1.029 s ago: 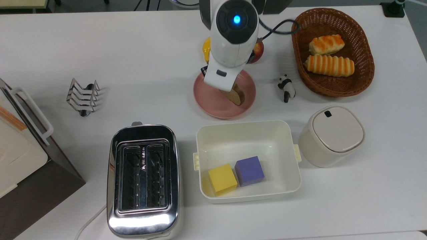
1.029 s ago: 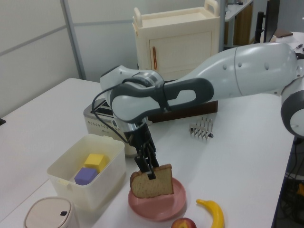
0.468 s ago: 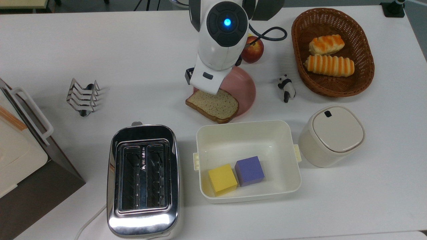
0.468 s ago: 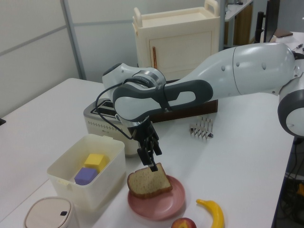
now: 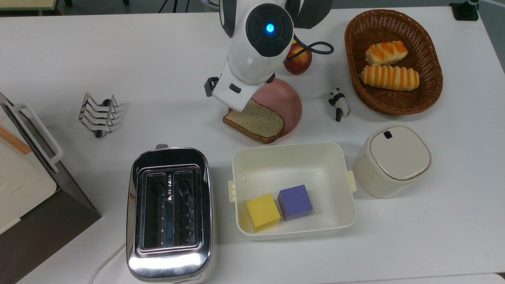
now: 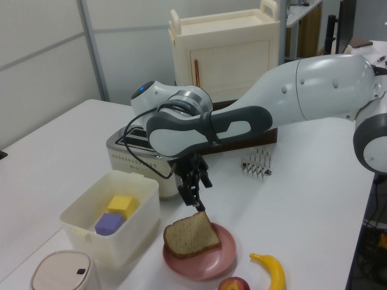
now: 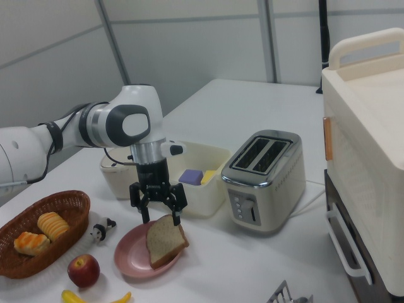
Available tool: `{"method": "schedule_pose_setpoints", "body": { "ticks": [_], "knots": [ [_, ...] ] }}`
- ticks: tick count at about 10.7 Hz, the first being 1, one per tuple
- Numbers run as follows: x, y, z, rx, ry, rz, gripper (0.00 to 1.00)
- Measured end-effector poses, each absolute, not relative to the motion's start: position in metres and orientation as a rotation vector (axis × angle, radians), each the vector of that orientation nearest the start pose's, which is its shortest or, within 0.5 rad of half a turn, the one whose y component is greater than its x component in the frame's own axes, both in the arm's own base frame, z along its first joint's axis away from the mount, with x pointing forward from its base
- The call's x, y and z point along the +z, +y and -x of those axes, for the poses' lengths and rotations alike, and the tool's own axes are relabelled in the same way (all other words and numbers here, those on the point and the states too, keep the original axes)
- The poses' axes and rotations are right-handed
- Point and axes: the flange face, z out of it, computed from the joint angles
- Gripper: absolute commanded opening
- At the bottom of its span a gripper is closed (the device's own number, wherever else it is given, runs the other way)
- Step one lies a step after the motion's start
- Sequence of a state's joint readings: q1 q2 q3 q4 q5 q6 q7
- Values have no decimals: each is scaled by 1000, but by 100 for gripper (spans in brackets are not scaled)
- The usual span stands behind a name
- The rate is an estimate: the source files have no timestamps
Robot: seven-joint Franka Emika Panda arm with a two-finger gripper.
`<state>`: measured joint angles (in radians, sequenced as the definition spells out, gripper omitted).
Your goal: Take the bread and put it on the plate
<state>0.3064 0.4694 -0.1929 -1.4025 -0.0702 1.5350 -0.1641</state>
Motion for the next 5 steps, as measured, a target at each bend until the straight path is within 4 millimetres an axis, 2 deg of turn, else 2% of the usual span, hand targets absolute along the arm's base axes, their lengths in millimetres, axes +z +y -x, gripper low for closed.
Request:
{"method": "schedule_pose_setpoints", "body": {
  "ticks": [2, 3, 5],
  "knots": [
    [440, 76, -650, 487, -384, 3289, 100],
    [461, 66, -649, 431, -328, 3304, 100],
    [513, 30, -640, 295, -170, 3317, 100]
  ]
}}
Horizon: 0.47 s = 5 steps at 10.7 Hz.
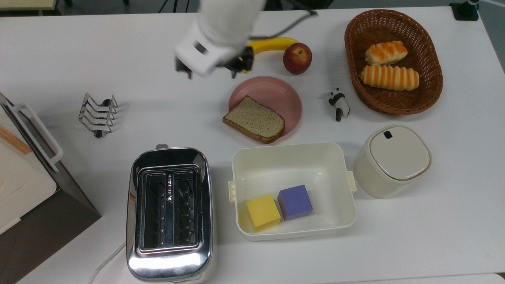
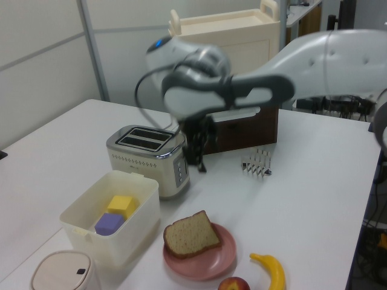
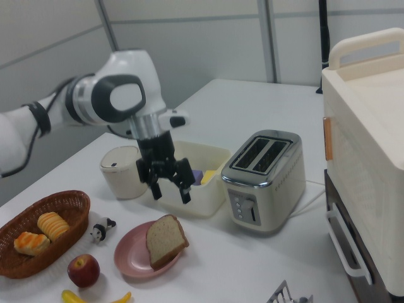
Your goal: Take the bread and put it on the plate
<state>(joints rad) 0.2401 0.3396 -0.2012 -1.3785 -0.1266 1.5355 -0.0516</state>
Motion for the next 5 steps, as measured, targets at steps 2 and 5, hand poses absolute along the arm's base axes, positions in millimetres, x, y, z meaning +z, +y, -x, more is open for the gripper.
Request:
{"method": "schedule_pose_setpoints", "body": {
  "ticks": [2, 5],
  "knots": [
    [561, -11, -629, 136, -32, 3307, 100],
    [596, -38, -617, 9, 68, 3274, 100]
  ]
}}
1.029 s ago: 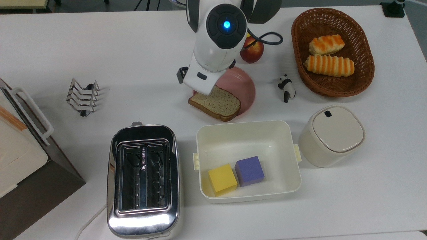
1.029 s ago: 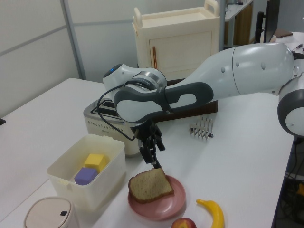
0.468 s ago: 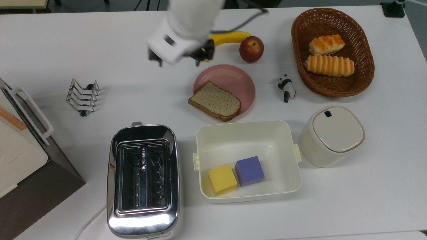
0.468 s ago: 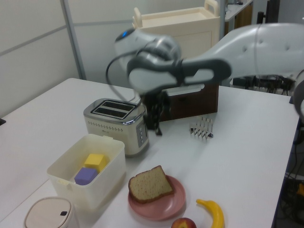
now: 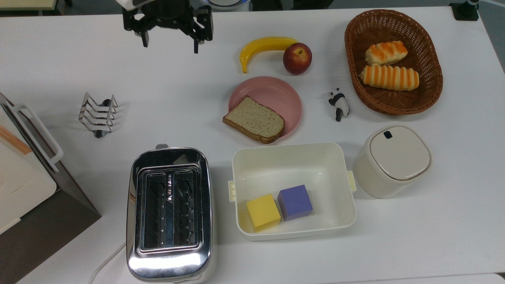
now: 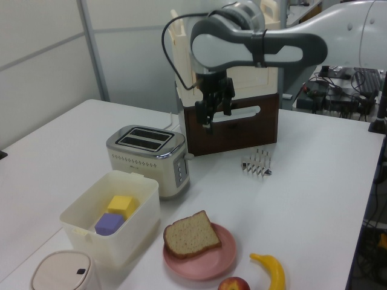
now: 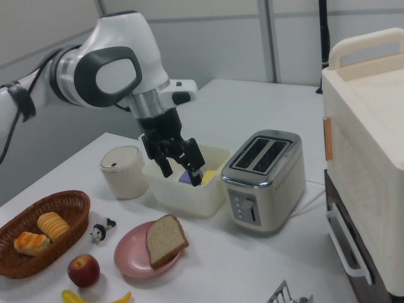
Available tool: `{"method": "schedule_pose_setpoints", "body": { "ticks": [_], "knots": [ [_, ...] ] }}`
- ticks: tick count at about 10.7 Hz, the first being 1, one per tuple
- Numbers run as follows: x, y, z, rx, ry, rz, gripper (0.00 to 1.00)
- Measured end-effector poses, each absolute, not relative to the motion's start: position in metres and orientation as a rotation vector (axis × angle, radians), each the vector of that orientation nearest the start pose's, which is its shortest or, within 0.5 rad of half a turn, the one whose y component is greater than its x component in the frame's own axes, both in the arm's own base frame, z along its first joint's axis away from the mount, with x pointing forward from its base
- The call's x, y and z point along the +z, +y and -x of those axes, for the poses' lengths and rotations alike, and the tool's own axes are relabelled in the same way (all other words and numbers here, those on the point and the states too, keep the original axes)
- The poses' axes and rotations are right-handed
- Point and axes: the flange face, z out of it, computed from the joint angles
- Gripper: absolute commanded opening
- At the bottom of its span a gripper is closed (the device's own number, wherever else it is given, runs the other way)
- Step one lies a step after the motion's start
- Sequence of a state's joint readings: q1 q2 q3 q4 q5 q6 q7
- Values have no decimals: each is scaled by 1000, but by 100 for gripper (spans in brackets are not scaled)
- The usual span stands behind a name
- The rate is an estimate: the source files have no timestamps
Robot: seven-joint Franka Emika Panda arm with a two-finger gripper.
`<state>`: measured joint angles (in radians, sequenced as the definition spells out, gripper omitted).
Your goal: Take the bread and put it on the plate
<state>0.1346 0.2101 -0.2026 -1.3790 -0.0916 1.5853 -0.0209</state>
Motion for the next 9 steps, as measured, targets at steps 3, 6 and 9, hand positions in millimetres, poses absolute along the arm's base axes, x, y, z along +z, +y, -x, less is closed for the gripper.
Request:
{"method": "schedule_pose_setpoints", "body": {
  "ticks": [3, 6, 9],
  "knots": [
    [606, -38, -616, -55, 190, 3261, 100],
    [603, -33, -616, -49, 210, 3211, 100],
    [600, -31, -616, -38, 192, 3196, 100]
  ]
}}
